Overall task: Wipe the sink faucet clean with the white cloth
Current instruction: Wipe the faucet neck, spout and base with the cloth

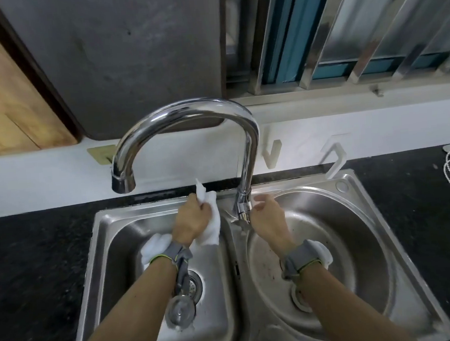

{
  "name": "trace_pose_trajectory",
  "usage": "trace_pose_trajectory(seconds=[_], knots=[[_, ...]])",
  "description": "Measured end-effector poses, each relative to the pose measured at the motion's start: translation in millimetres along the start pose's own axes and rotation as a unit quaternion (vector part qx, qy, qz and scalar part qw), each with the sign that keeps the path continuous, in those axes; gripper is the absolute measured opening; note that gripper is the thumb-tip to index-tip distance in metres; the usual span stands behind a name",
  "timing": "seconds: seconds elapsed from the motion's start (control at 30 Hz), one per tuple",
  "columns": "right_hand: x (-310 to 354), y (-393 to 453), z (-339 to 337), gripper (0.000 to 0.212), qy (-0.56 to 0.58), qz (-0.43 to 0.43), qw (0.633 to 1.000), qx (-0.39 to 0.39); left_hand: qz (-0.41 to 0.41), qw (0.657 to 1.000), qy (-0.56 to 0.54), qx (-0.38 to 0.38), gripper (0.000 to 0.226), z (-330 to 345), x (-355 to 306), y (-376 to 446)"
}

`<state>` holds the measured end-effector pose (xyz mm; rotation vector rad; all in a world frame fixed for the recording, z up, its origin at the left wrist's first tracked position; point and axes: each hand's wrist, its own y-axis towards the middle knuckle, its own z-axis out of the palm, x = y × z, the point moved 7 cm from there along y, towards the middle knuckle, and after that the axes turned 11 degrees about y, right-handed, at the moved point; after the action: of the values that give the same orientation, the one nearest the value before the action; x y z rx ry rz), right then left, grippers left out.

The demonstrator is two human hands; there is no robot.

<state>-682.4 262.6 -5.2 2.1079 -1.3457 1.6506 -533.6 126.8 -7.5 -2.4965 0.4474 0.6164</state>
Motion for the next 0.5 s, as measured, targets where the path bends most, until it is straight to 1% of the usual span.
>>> trace_pose_trajectory(seconds=[0.13,0.27,0.33,0.43,0.5], knots=[[7,-17,-4,0.017,0.021,-0.023,0.998,-0.046,-0.007,0.999,-0.036,-0.008,0.035,-13,3,-20],[26,-37,-2,0.010,0.022,-0.087,0.993,-0.070,-0.014,0.995,-0.094,-0.010,0.039,-27,3,-38],[38,-50,5,0.009,0.031,-0.133,0.989,-0.060,-0.010,0.993,-0.116,-0.013,0.033,-34,3,-45],[54,-65,19,0.013,0.036,-0.186,0.982,-0.030,-0.004,0.985,-0.171,-0.015,0.014,-44,1,-55],[62,-73,32,0.019,0.027,-0.199,0.980,0.007,-0.006,0.976,-0.220,-0.011,0.013,-49,1,-62]])
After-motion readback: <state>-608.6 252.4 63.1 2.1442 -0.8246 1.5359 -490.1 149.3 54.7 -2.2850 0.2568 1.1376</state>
